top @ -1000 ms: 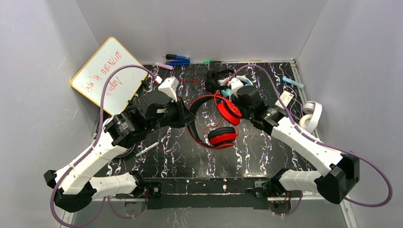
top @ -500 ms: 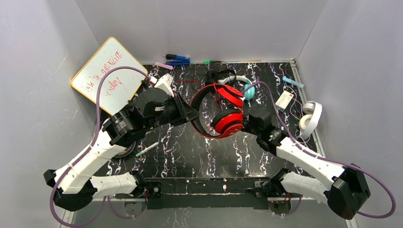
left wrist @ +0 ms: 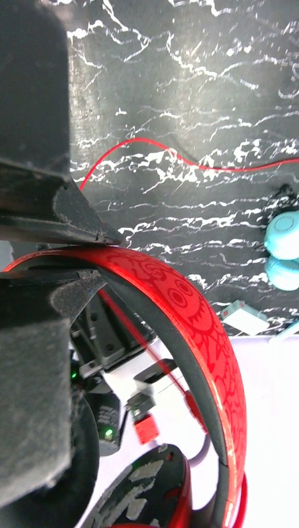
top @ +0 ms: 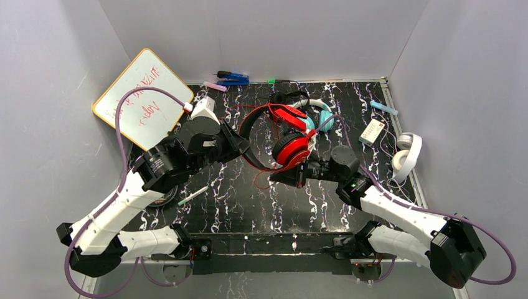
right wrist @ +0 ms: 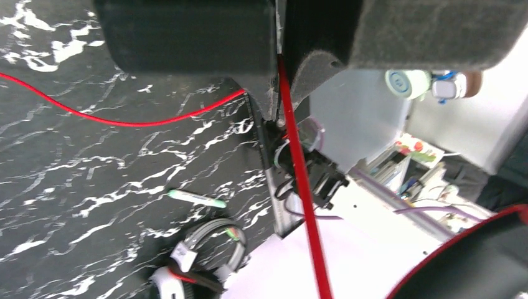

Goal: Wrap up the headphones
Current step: Wrap the headphones cable around the headphones.

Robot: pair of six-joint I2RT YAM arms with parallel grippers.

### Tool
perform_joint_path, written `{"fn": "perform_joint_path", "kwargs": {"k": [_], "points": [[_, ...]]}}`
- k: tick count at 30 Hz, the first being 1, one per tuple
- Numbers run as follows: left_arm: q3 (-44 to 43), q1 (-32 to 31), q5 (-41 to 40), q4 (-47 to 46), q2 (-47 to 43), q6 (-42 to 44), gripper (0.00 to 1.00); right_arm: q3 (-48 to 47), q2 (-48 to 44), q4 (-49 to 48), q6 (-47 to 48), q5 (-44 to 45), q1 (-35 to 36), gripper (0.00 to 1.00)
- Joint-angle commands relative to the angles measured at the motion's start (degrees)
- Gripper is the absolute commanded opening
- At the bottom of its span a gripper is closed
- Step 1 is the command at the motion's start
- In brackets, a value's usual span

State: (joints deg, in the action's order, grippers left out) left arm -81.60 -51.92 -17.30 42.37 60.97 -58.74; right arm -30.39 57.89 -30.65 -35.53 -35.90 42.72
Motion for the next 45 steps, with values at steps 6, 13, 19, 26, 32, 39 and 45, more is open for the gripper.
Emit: {"fn": "perform_joint_path", "kwargs": {"k": [6,13,19,26,32,39,45], "points": [[1.9,0.5,-11.4,-8.5,0.9,-3.8,0.00,2.7,-5.2,-8.6,-9.2,-0.2,4.3,0.11],[2.2,1.4,-12.8,-10.8,2.2,-5.1,0.00,3.8,-6.3,-14.4,-11.1,3.8,4.3,0.22],[1.7,1.7,-13.4,-11.6,3.0,-6.0,0.00,3.4,-4.6,-18.1,-12.8,3.6,4.3,0.23],[1.6,1.8,-15.6,-11.9,3.2,-6.3,0.00,4.1,-3.2,-22.8,-15.1,3.7,4.3,0.27],[0.9,1.9,-17.0,-11.1,3.7,-6.3,0.00,4.5,-1.9,-25.8,-16.7,2.8,4.3,0.30],[0.0,1.9,-20.1,-11.3,4.0,-2.3,0.00,4.5,-0.9,-28.2,-17.8,6.0,4.4,0.36],[2.2,1.9,-24.5,-12.5,3.5,-0.1,0.00,3.7,2.2,-32.0,-20.9,9.0,4.4,0.39]]}}
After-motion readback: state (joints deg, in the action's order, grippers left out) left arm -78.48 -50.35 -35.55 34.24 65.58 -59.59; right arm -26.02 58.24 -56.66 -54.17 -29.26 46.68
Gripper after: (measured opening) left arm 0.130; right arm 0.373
